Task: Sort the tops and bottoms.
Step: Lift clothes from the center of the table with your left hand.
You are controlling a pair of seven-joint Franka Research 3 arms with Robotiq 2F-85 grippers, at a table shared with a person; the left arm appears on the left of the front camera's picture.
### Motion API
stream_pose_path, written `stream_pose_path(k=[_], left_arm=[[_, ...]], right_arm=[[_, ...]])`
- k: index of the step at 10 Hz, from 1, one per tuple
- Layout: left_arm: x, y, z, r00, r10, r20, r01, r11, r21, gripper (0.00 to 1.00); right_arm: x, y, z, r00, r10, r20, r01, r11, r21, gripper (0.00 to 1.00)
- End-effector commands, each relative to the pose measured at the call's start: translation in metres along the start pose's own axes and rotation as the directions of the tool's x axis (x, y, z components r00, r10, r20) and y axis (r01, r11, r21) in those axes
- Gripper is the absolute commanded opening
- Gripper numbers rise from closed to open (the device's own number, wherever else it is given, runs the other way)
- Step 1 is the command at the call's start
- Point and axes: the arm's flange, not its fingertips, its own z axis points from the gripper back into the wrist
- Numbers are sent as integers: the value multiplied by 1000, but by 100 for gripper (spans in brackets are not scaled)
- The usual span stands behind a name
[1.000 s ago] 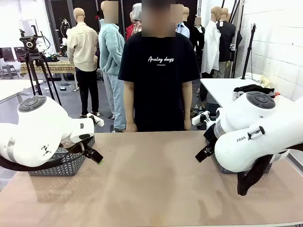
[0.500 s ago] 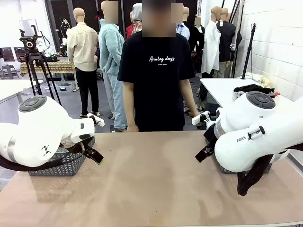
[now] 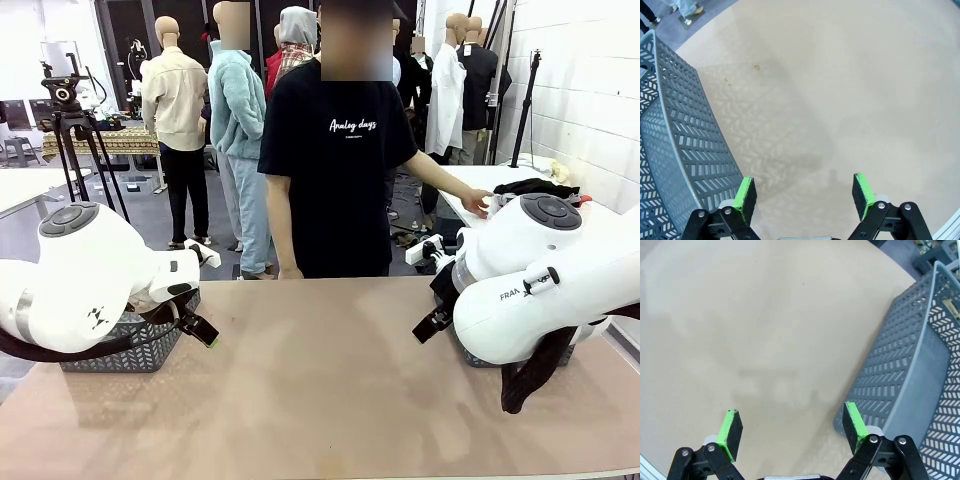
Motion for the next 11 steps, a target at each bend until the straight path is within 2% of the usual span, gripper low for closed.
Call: stream_pose_path(k=[1,11], left_arm=[[0,2,0,1000,3,0,-3,1000,0,100],[0,2,0,1000,3,0,-3,1000,0,100]], right_arm=[[0,0,0,1000,-1,0,1,1000,0,100],[0,0,0,1000,-1,0,1,1000,0,100]])
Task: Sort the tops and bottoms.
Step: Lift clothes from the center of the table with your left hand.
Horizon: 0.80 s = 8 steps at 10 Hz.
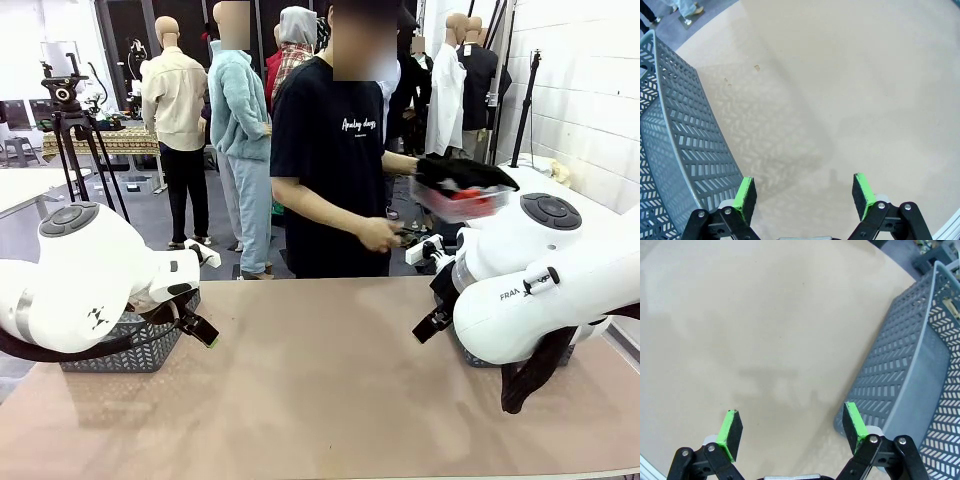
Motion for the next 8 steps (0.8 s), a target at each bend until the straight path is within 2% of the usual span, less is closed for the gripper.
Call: stream_pose_path(k=[1,8], left_arm=[[0,2,0,1000,4,0,-4,1000,0,100],[0,2,0,1000,4,0,-4,1000,0,100]], right_arm=[[0,0,0,1000,-1,0,1,1000,0,100],[0,0,0,1000,-1,0,1,1000,0,100]])
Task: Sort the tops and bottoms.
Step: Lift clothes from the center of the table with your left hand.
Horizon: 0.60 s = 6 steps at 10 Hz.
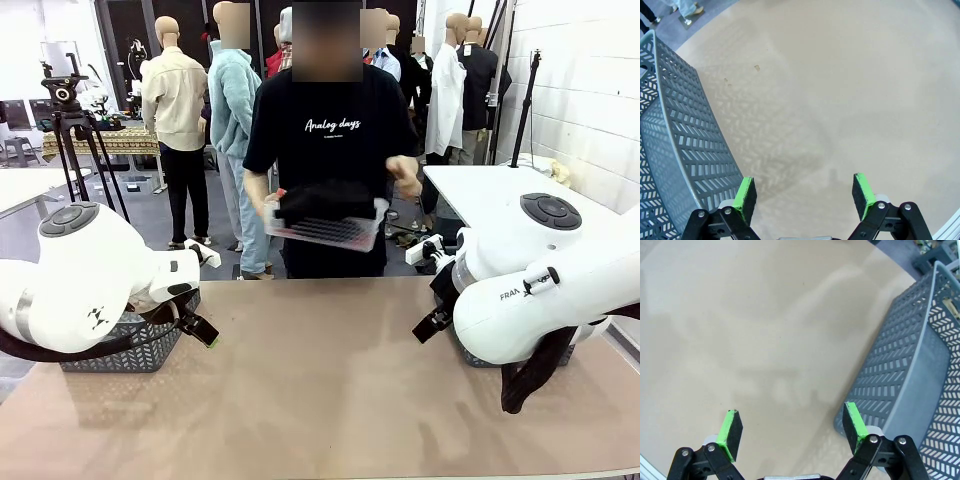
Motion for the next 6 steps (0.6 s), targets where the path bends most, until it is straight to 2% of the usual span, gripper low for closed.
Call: stream_pose_path(k=[1,4,6], left_arm=[[0,0,0,1000,0,0,0,1000,0,100],[5,-24,42,999,-52,-10,52,998,-23,100],[3,-26,81,999,-54,-8,53,997,-49,100]], right_arm=[[0,0,0,1000,0,0,0,1000,0,100],[8,21,44,1000,19,17,-18,999,-26,100],[6,20,83,995,10,97,-8,1000,-15,100]])
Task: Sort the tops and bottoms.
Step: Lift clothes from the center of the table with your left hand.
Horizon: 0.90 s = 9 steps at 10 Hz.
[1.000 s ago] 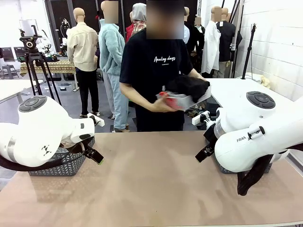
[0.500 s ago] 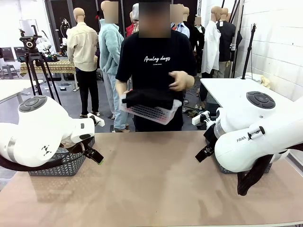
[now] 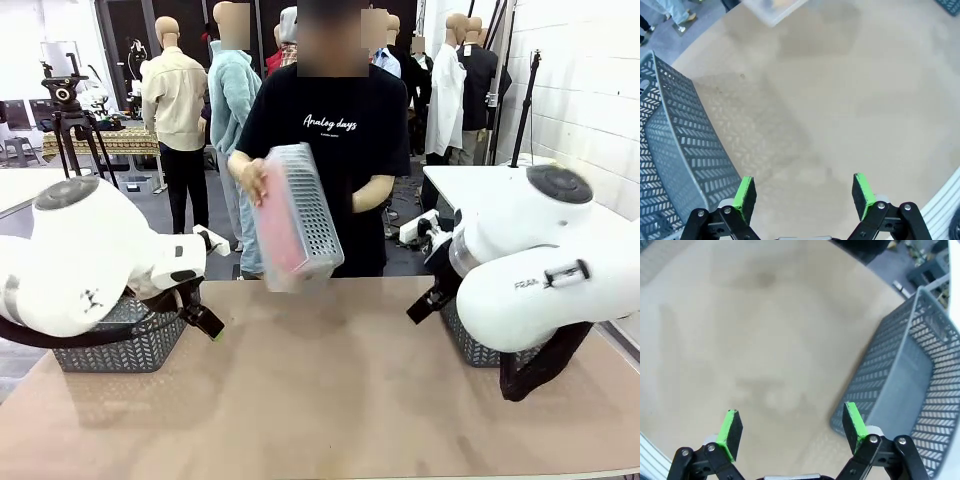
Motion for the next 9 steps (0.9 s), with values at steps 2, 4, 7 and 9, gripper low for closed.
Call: stream_pose_path(k=[2,4,7,9], left_arm=[[-28,9,77,996,32,78,-27,998,-59,100],[-43,27,119,980,77,185,-57,992,-111,100],[-47,37,142,972,70,222,-46,993,-112,100],[-47,36,135,976,86,199,-60,989,-134,100]], right_arm=[[-28,-6,61,992,-90,86,91,996,0,100],[-43,-16,85,987,-122,106,117,992,56,100],[-65,-35,106,971,-191,142,176,978,116,100],[-76,-37,122,959,-203,196,169,969,180,100]])
